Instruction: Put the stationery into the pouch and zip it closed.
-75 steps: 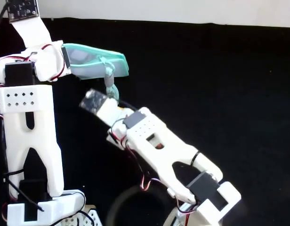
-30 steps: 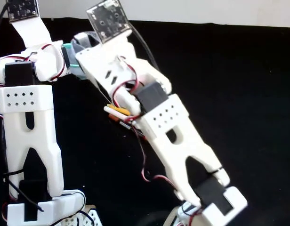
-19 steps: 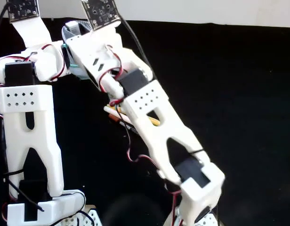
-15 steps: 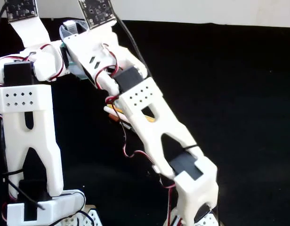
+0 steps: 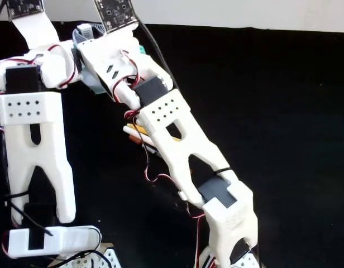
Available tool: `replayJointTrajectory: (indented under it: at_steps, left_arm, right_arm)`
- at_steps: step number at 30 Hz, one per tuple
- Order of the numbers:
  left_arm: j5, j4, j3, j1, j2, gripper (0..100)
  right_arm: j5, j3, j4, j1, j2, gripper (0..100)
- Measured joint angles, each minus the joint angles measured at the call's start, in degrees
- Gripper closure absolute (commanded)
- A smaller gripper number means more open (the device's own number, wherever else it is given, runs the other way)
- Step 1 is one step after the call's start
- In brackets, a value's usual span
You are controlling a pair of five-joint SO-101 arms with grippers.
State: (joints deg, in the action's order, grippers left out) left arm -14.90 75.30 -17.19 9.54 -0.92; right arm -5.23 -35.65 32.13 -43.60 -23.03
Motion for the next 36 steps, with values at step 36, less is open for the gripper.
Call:
replayJointTrajectory:
  at_steps: [36]
  left_arm:
    - [-3.16,-0.18,-0.79,0.0,-1.14,99]
  right_arm:
    - [-0.09,5.1,9.14,-1.14,10.29,81.9]
